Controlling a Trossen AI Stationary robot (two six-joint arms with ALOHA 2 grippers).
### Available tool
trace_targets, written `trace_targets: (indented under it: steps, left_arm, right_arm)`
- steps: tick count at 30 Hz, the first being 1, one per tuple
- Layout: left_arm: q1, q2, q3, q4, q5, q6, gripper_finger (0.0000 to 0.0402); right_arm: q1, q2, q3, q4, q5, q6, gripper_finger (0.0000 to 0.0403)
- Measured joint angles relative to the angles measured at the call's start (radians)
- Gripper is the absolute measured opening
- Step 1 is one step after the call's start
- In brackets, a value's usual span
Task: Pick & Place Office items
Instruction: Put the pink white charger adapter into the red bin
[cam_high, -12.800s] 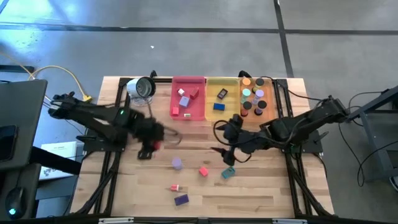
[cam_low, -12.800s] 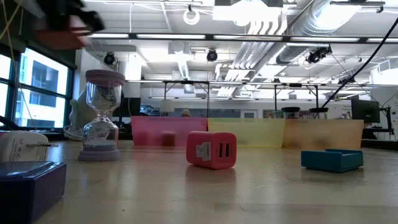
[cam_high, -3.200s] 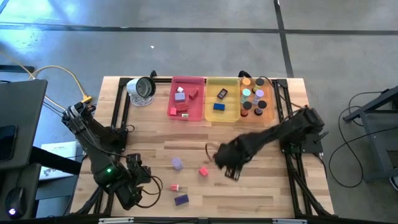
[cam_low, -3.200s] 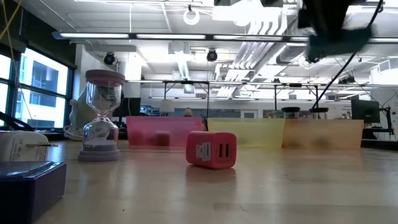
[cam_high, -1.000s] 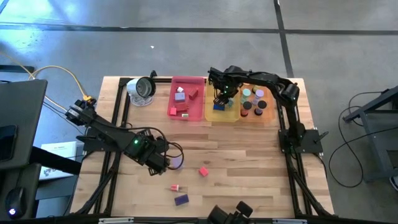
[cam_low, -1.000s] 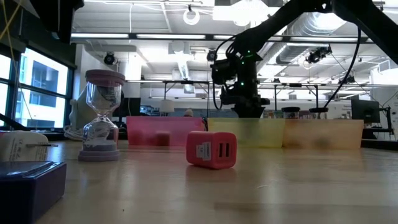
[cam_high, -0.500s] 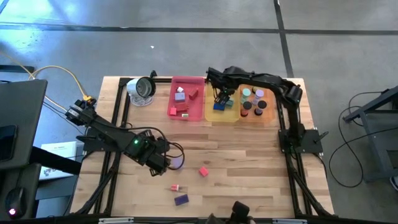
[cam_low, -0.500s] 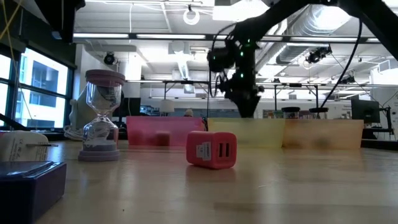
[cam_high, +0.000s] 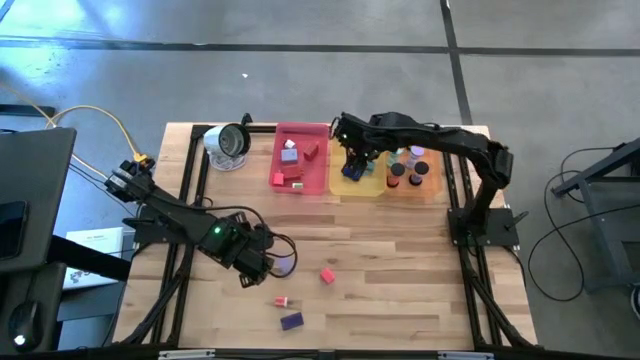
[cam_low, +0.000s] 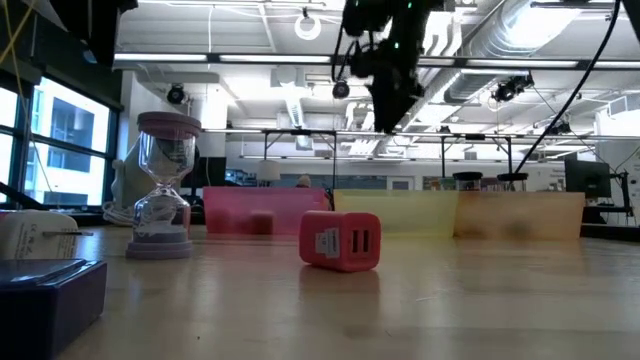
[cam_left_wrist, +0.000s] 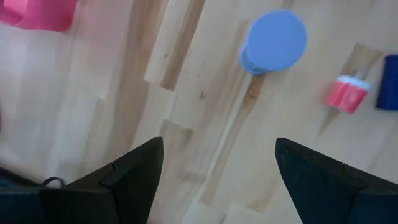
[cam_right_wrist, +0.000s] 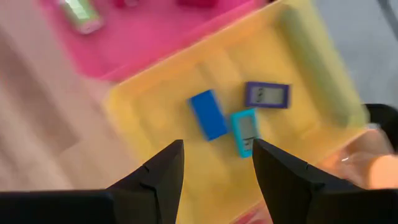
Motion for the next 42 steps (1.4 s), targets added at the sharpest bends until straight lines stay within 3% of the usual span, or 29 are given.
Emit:
trace_targets:
  steps: [16, 21, 29, 37, 42]
  left_arm:
    - [-0.055, 0.0, 0.0, 0.036, 0.157, -0.209, 0.0301]
    - [-0.108, 0.0, 0.0, 0.055, 0.142, -0.263, 0.0301]
    - [-0.177, 0.0, 0.0, 0.065, 0.13, -0.314, 0.0301]
    - [-0.212, 0.0, 0.0, 0.089, 0.124, -0.314, 0.0301]
    - [-0.232, 0.025, 0.0, 0.106, 0.012, -0.208, 0.0301]
  right_arm:
    - [0.304, -0.062, -0.001, -0.177, 0.001, 0.307, 0.0178]
    - [0.396, -0.061, -0.001, -0.18, 0.083, 0.435, 0.0178]
    - [0.55, -0.061, -0.001, -0.177, 0.066, 0.646, 0.0178]
    - [0.71, -0.061, -0.001, -0.17, 0.118, 0.831, 0.0178]
    - [0.782, -0.061, -0.001, -0.143, 0.117, 0.964, 0.0178]
